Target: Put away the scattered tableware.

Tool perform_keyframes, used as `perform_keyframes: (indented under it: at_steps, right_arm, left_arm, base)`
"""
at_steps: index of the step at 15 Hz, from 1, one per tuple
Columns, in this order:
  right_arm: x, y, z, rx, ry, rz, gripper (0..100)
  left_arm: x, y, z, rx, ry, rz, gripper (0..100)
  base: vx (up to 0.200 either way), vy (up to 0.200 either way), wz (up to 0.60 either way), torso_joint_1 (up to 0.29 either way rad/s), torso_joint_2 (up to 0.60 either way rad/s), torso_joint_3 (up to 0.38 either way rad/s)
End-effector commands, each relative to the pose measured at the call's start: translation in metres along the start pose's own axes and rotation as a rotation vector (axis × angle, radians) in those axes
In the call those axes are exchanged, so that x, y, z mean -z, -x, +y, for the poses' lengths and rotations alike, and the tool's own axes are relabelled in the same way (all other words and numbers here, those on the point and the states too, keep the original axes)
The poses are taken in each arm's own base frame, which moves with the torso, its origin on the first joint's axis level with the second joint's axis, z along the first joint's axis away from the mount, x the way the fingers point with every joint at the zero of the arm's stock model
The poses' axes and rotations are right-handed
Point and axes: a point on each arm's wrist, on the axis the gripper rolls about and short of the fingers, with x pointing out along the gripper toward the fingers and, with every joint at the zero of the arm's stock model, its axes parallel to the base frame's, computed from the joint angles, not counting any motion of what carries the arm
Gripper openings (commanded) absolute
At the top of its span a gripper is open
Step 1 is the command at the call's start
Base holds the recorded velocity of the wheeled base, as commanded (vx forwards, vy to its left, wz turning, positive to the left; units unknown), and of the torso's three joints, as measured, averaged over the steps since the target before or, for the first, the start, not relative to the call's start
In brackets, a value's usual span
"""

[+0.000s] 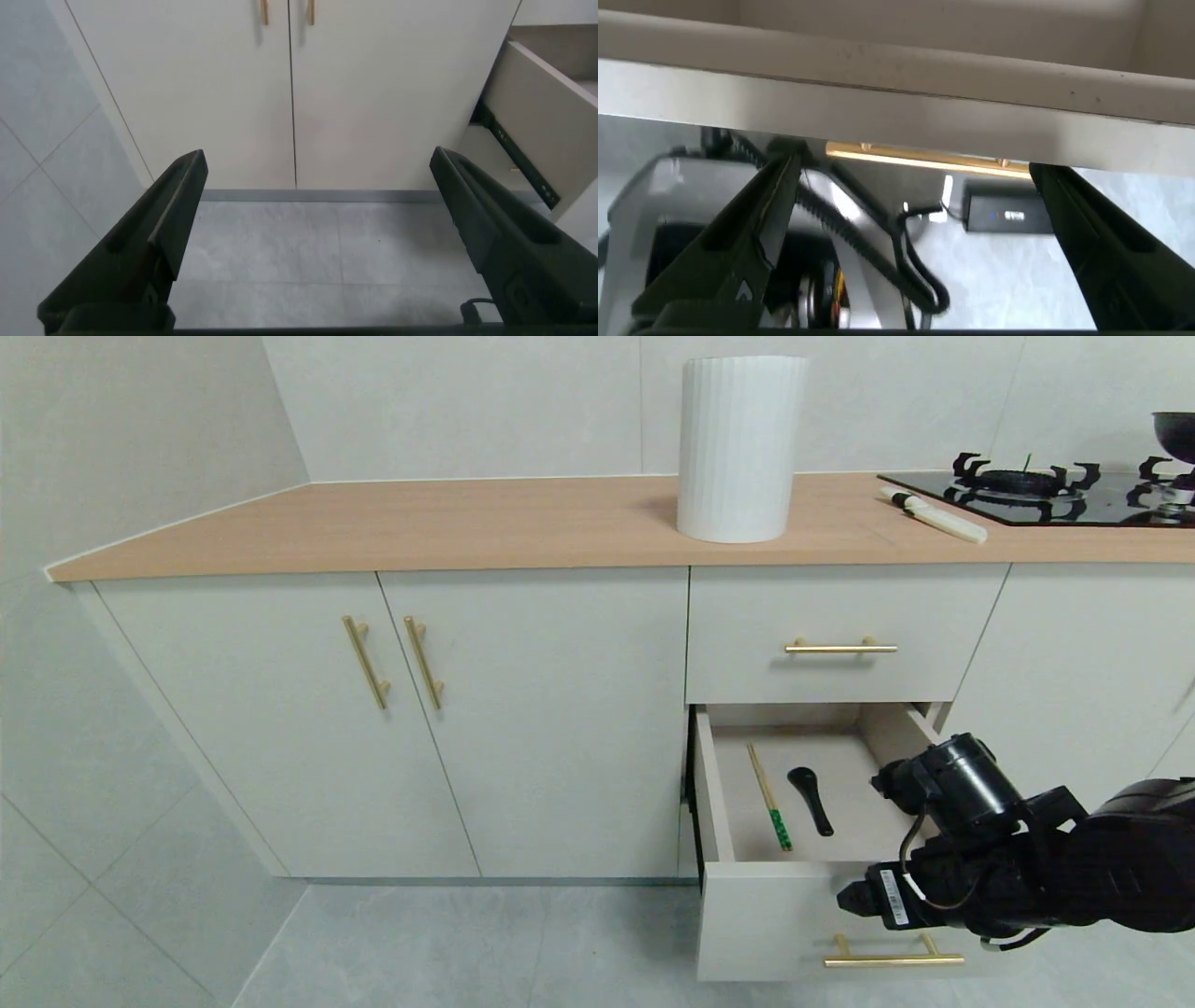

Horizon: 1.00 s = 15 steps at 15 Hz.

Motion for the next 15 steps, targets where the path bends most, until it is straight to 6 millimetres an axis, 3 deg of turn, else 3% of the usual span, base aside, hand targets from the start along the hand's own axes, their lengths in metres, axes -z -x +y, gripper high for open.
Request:
perform_keyframes:
  at_steps: [1,15]
  right_arm:
    - [-0.006,-0.013,0.002,0.014,-0.001,0.003,100]
    - [-0.087,-0.068,-0.005,0.045,-0.089,-0.126,100]
  left_arm:
    - [0.0,0.0,0.0,-0.001,0.0,0.0,100]
    - [0.0,0.0,0.0,0.0,0.0,0.0,100]
  base:
    - [0.0,0.0,0.0,0.0,0.0,0.0]
    - [0.0,0.0,0.0,0.0,0.0,0.0]
